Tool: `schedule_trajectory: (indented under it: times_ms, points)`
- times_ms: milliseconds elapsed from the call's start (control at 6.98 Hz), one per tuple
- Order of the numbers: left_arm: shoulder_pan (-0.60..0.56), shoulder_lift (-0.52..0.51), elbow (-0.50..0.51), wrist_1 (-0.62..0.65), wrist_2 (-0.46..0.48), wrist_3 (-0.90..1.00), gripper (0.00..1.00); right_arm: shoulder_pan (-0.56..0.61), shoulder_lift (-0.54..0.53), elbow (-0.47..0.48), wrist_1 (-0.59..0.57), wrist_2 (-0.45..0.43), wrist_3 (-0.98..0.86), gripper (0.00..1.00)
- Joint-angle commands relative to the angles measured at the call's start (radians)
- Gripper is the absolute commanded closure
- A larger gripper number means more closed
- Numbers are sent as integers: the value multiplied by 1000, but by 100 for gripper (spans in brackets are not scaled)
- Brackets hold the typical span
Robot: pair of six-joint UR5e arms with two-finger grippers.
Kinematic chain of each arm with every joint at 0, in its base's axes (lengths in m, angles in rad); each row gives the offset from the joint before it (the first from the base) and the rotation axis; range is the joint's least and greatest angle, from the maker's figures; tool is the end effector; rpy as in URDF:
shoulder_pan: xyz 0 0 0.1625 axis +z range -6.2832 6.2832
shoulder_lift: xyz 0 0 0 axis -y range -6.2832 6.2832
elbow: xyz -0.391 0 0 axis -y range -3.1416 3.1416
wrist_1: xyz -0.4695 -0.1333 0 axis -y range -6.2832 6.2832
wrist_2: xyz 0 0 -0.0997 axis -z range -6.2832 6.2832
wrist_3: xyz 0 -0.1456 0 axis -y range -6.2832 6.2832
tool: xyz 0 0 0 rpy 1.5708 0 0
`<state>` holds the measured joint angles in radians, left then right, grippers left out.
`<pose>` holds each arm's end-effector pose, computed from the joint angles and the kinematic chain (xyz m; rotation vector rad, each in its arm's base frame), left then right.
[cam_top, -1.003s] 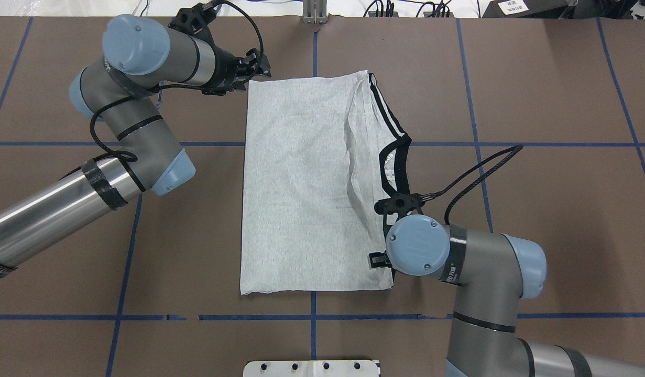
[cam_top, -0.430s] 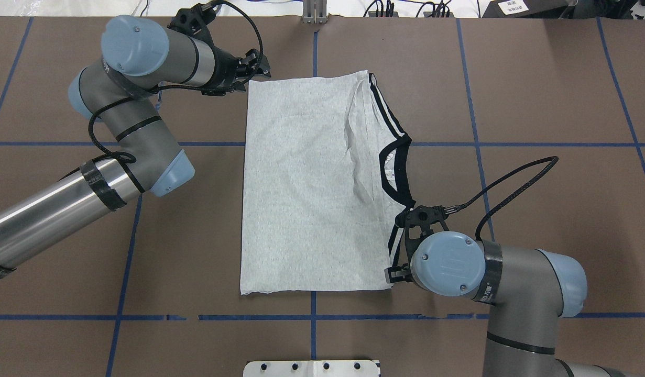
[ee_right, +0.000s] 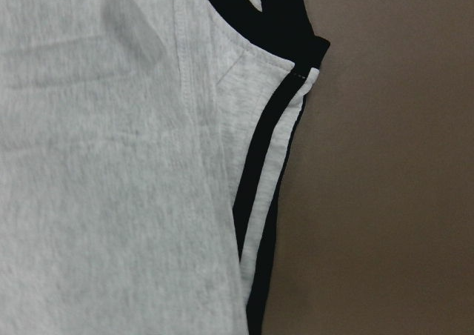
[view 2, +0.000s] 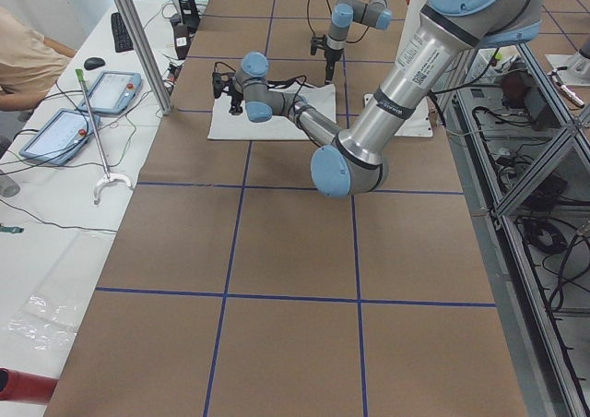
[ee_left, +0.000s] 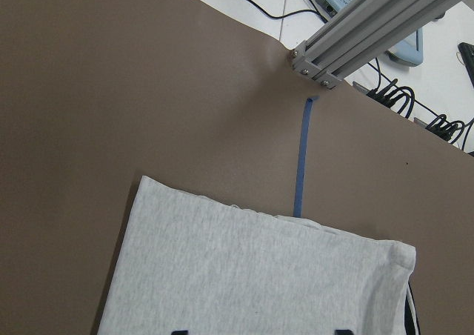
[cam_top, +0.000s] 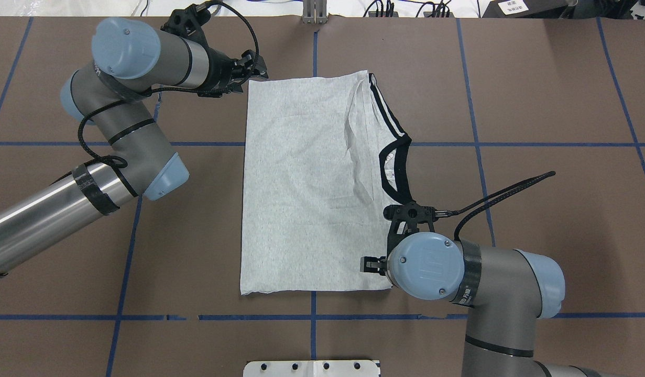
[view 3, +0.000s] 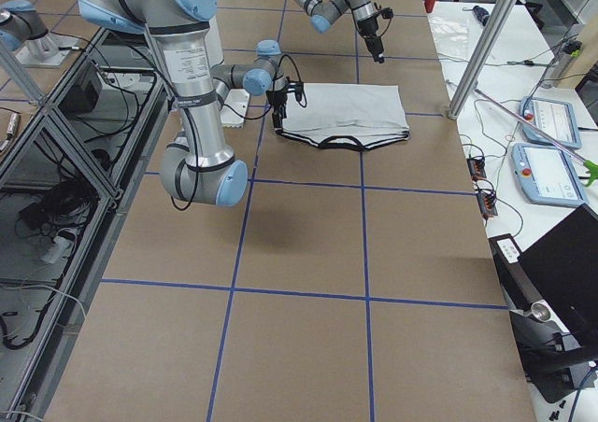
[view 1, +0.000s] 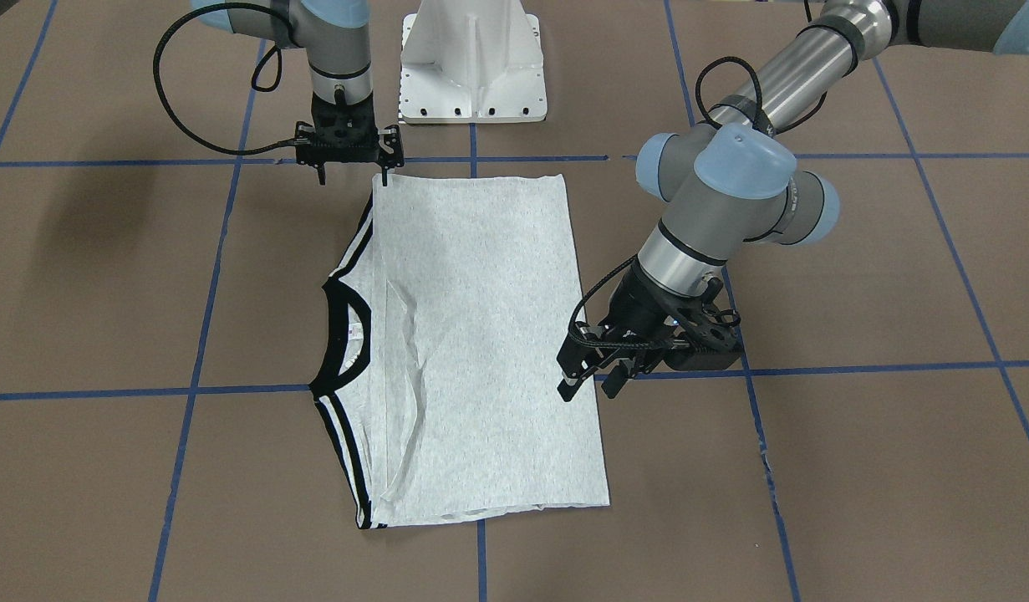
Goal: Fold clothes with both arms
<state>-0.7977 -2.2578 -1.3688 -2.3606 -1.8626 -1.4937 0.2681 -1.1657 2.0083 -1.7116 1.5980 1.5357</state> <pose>0.5113 -0.6549 0.1912 0.3109 1.2620 -0.4317 -0.5797 -0.2934 0.2182 0.0804 -0.6990 0.2138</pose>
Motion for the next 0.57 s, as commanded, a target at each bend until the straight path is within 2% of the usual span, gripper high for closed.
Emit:
schedule_trajectory:
  times_ms: [0,286,430]
  points:
    - [0,6,-4,0,-1,0,28,-10,29,-25,111,-64,435,5]
    - [0,7,-4,0,0,0,28,-12,31,-97,237,-82,620,10]
    - [0,7,-4,0,0,0,28,-12,31,-120,248,-90,647,11]
